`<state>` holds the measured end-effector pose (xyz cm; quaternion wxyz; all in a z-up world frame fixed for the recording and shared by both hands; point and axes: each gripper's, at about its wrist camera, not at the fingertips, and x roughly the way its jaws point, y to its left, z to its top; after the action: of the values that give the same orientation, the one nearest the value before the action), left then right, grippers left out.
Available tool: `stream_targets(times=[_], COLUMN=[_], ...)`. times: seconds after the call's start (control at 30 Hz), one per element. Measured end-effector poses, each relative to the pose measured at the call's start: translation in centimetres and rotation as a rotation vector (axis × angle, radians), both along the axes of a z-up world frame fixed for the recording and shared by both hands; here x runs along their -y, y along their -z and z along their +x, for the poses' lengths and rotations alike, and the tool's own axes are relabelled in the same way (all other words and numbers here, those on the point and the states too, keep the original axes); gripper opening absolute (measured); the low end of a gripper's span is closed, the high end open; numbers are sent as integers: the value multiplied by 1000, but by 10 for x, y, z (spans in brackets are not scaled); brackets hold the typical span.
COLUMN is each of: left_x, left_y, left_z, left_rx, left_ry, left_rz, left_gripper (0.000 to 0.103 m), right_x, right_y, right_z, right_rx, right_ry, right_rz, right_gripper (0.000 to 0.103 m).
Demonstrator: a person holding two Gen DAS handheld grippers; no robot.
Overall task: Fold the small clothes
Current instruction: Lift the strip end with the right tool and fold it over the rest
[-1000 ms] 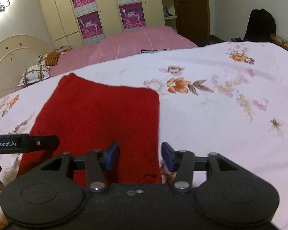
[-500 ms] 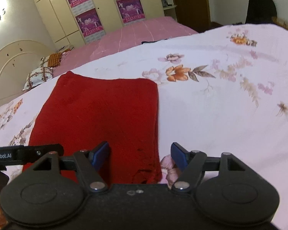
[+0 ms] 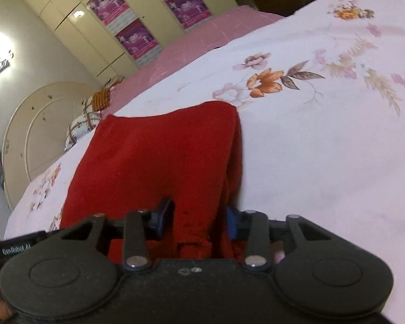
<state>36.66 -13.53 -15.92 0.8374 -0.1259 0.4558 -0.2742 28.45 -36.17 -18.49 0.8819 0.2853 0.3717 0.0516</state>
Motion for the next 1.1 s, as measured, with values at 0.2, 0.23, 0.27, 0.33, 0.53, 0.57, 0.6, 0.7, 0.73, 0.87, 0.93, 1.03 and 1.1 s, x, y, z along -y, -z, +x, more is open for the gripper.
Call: stream_targets(times=[0.2, 0.23, 0.27, 0.33, 0.53, 0.57, 0.6, 0.7, 0.73, 0.87, 0.93, 1.03, 1.1], left_x=[-4, -4, -4, -7, -45, -55, -68, -111, -126, -200, -235, -284, -313], left_y=[7, 3, 0, -11, -36, -38, -41, -54, -58, -68, -69, -64, -57], left_z=[3, 0, -2, -7, -14, -14, -16, -24, -26, -32, -34, -31, -22], left_rx=[-9, 2, 14, 42, 59, 53, 50, 76, 85, 114, 120, 129, 126], left_ry=[-17, -17, -17, -19, -19, -32, -45, -79, -92, -159, -195, -239, -269], left_rz=[-21, -18, -17, -24, -57, -71, -82, -68, -57, -1, 23, 58, 61], left_gripper=[71, 67, 60, 52, 48, 48, 48, 48, 48, 48, 48, 48, 48], right_x=[3, 1, -3, -7, -27, -36, -44, -78, -92, -158, -190, -244, -272], right_y=[7, 5, 0, -10, -44, -51, -55, -68, -70, -70, -68, -64, -61], right_z=[2, 2, 0, -7, -15, -16, -17, -17, -14, -1, 6, 21, 31], right_rx=[3, 2, 11, 42, 112, 125, 134, 161, 165, 166, 160, 154, 151], right_ry=[28, 29, 25, 30, -3, -21, -33, -79, -98, -162, -180, -214, -227], right_rz=[48, 41, 22, 26, 112, 120, 124, 138, 142, 187, 213, 216, 208], right_gripper=[38, 35, 29, 27, 26, 26, 26, 26, 26, 26, 26, 26, 26])
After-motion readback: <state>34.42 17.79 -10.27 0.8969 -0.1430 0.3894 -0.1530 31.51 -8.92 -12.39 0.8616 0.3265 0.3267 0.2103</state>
